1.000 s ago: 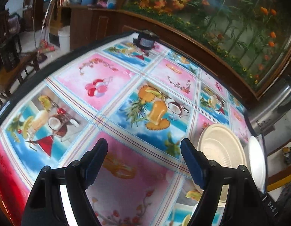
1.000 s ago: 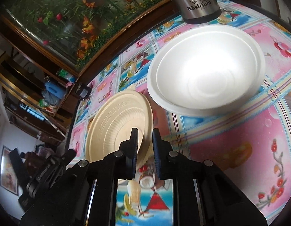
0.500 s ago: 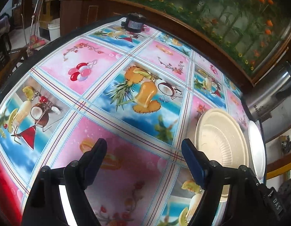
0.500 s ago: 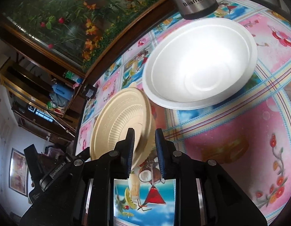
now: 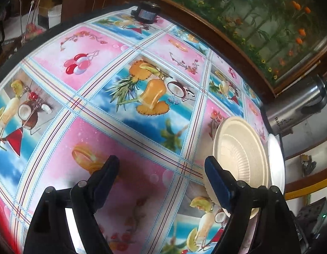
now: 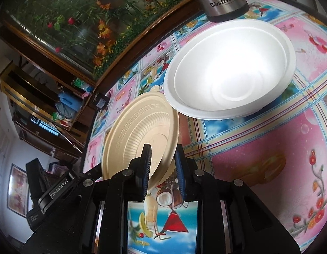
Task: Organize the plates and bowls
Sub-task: 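Lift the beige plate with the right tool while the left tool brings the stack toward it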
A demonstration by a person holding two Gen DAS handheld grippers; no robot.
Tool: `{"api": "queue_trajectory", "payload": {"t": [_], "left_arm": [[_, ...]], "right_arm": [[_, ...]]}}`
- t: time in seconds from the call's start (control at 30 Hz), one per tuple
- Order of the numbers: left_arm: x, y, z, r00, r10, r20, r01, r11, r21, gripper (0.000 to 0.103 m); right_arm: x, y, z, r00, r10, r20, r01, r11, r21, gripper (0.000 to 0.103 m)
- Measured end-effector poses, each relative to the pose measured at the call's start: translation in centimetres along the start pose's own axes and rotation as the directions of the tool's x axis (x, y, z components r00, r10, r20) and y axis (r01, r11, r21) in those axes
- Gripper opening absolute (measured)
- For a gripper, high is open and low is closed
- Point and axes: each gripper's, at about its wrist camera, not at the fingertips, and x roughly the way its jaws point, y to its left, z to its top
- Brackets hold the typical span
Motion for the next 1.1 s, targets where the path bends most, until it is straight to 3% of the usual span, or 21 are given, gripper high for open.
{"api": "queue_trajectory", "payload": {"t": [0.2, 0.3, 0.43, 0.8, 1.1], "left_arm": [[0.0, 0.3, 0.1, 0.999, -0.036, -0.030, 0.035, 0.999, -0.029, 0.083], [0.0, 1.0, 0.4, 0.993, -0.109, -0.048, 0.105, 0.991, -0.084, 0.083], [0.1, 2.2, 0.5, 0.970, -0.238, -0.056, 0.224, 0.956, -0.189, 0.083], [1.0, -0.8, -0.3, 0.968, -0.237, -0.076, 0.230, 0.968, -0.097, 0.083], [0.7, -2.8, -1.2, 0.991, -0.131, 0.005, 0.131, 0.991, 0.030, 0.081]], "right_arm": [[0.1, -0.4, 0.0, 1.000, 0.021, -0.018, -0.021, 0.999, 0.026, 0.023], [0.2, -0.6, 0.0, 0.999, 0.029, -0.022, -0.029, 0.999, 0.039, 0.023], [0.2, -1.1, -0.1, 0.999, 0.031, -0.027, -0.030, 0.998, 0.050, 0.023], [0.4, -1.1, -0.3, 0.999, 0.034, -0.041, -0.031, 0.998, 0.051, 0.023], [0.2, -1.5, 0.0, 0.999, 0.033, -0.031, -0.031, 0.997, 0.066, 0.025]]}}
